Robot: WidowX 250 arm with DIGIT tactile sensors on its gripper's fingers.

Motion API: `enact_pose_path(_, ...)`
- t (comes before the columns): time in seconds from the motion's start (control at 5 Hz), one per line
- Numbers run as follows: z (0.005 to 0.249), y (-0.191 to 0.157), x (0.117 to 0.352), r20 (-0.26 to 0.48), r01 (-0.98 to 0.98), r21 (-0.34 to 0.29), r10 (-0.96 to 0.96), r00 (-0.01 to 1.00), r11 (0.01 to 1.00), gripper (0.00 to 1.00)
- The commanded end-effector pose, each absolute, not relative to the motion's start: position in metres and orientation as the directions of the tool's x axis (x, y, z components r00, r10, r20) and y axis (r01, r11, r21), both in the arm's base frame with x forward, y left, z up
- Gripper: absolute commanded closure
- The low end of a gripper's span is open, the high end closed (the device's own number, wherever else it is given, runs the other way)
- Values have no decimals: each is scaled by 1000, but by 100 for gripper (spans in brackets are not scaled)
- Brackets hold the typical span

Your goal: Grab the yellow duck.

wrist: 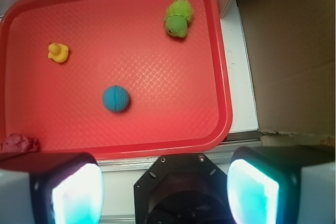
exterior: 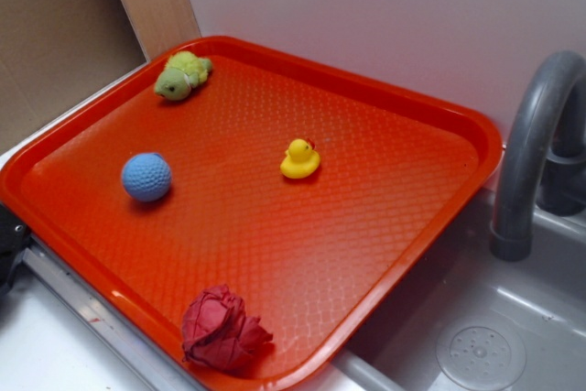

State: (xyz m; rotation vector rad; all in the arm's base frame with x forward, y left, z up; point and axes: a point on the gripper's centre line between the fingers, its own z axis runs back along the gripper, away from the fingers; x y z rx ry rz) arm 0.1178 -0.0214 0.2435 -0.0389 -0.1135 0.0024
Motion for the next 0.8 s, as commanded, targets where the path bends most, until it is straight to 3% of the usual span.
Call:
enact_pose_path(0.0,243,-21,118,113,0,-39,5,994,999,0)
enact_pose_path(0.2,241,-28,168,163,21,-11,-19,986,1000,0)
enact_pose_path(0.4,225,-66,211,186,80,20,-82,979,997,0)
enact_pose_path(0.6,203,-112,232,198,190,31,-193,961,981,0)
